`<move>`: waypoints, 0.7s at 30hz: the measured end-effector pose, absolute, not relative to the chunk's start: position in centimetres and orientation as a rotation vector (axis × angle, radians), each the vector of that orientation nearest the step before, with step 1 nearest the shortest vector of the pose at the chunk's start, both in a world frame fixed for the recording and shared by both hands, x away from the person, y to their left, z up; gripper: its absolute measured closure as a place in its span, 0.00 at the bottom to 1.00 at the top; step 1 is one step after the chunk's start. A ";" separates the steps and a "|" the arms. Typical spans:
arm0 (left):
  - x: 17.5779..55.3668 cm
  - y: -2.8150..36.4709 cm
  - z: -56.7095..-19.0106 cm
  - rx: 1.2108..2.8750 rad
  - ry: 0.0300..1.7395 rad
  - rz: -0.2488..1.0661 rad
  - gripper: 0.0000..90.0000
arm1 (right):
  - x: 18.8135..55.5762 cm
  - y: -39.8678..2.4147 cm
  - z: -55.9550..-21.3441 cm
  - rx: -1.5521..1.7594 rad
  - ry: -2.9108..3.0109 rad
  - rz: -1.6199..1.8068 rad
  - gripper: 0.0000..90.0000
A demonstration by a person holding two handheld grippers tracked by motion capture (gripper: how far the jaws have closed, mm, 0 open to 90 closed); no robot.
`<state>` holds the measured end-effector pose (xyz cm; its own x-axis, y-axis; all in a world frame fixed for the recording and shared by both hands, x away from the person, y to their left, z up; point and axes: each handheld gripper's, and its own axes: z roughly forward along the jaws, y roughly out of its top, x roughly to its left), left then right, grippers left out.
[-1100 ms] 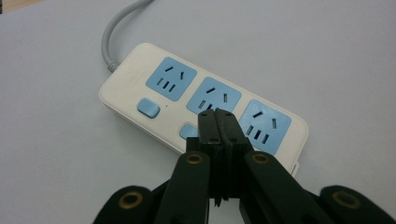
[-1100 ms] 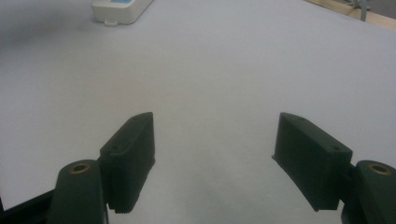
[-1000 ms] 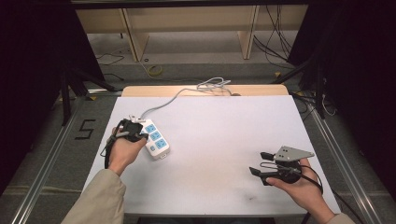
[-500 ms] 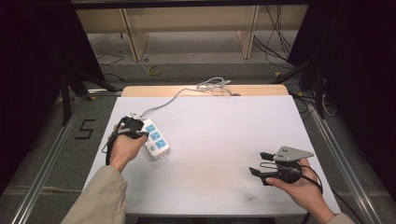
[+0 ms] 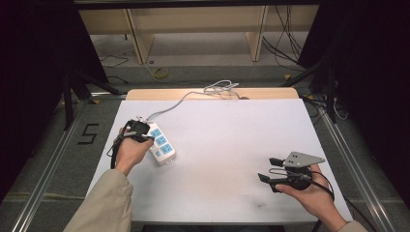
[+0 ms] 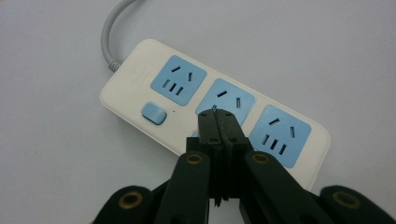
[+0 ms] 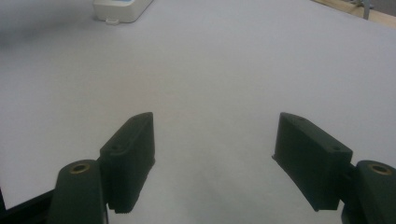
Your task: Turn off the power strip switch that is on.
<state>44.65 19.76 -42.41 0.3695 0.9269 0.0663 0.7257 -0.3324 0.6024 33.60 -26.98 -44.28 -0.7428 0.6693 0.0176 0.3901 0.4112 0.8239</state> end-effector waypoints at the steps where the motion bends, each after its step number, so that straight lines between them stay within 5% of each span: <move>1: 44.7 19.8 -42.4 2.157 1.430 0.557 1.00 | 33.6 -27.0 -44.3 0.917 2.357 1.250 0.32; 21: 45.8 20.1 -42.9 2.178 1.463 0.531 1.00 | 33.6 -26.9 -44.4 0.917 2.362 1.250 0.32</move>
